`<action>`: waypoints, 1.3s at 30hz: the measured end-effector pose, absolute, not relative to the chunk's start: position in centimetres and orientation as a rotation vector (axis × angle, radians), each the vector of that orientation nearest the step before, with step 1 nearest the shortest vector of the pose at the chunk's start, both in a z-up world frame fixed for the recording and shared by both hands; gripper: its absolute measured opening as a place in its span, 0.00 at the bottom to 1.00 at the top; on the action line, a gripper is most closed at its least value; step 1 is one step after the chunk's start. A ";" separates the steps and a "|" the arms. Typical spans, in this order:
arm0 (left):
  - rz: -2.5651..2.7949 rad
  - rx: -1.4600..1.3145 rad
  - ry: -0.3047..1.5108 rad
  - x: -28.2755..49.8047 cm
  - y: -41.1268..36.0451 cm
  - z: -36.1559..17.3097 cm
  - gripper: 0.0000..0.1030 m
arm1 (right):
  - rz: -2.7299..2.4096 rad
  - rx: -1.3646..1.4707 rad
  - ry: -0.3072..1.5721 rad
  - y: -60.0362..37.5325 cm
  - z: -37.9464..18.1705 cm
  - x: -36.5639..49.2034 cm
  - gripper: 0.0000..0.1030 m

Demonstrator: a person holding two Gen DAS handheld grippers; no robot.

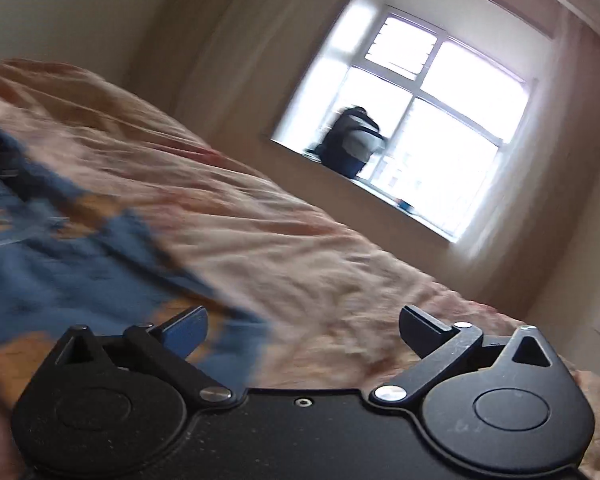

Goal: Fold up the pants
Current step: 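Open both tools and release the pants onto the duvet, then grasp the pants cuff with the left tool and lift it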

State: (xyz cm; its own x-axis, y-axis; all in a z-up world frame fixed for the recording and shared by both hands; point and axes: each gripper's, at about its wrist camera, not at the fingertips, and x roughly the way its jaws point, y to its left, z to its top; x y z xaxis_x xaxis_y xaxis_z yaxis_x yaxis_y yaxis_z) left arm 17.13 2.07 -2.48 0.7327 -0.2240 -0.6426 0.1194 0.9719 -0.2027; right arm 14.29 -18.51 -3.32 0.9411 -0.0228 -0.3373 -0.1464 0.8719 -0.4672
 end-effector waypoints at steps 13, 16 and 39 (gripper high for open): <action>-0.091 -0.024 0.803 15.5 2.3 -1.4 1.00 | -0.159 -0.586 0.373 -21.9 -4.5 11.5 0.99; -0.058 -0.054 0.815 14.5 5.2 -0.4 1.00 | -0.116 -0.577 0.473 -21.3 -6.0 12.6 0.99; 0.281 -0.549 0.697 11.0 15.6 -3.4 1.00 | 0.558 -0.537 0.538 -9.7 -1.4 26.7 0.99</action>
